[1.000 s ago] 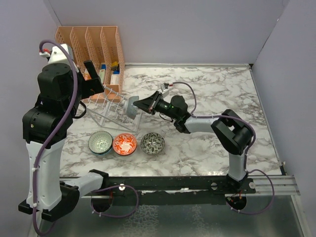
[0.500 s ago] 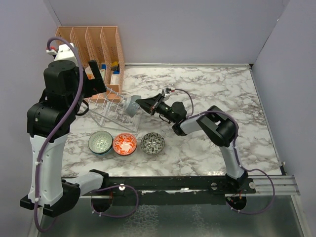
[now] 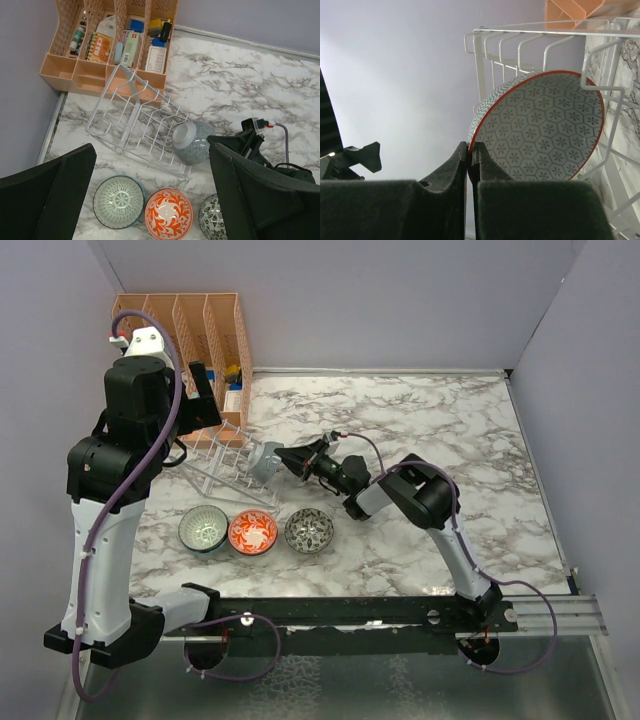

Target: Load the bowls into the dish rack

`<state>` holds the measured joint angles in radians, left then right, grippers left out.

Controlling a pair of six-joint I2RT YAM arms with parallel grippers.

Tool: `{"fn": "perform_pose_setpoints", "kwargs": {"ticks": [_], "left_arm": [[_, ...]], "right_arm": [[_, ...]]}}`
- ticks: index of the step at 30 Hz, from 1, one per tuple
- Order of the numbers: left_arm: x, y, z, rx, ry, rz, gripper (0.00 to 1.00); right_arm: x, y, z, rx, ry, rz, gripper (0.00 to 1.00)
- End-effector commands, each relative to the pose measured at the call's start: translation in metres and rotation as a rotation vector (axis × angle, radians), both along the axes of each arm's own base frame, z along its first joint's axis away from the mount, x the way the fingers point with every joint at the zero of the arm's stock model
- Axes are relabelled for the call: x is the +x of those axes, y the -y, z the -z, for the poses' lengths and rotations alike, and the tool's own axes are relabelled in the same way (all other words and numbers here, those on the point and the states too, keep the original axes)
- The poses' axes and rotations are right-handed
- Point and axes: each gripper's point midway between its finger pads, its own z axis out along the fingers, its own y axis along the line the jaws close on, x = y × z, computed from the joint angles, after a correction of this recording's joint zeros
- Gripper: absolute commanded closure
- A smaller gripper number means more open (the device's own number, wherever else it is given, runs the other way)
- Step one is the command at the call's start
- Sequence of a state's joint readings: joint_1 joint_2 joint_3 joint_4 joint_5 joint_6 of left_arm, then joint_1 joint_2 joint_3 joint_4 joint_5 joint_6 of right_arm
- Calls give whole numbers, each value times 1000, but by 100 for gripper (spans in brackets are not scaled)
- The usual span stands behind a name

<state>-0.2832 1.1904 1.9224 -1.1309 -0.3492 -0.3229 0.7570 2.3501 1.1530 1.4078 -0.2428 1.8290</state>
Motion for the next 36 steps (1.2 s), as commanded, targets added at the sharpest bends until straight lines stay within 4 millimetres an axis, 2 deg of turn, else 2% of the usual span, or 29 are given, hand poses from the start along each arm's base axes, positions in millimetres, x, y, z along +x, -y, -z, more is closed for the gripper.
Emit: {"fn": "perform_pose_setpoints", "kwargs": {"ticks": [1,9,14,21,25,30,36], "left_arm": [[4,2,0,-2,9,11,1],[8,5,6,-6,-4,17,1],[8,5,6,-5,-2,20,1],[9,5,4,-6,4,21,1],[8,6,2,-8,11,23,1],[7,5,0,-11,16,19,1],[6,5,0,-18,20,22,1]], "right_arm": [[-4,13,-32,152,65,-2,99],[-10,10,-3,118,2,-49,98],[-14,5,8,87,-17,-92,82],[-14,0,6,51,-2,-113,65],[-14,2,0,41,14,-116,62],[-18,6,-4,2,39,-112,48],[-21,15,-14,-5,71,-116,45]]}}
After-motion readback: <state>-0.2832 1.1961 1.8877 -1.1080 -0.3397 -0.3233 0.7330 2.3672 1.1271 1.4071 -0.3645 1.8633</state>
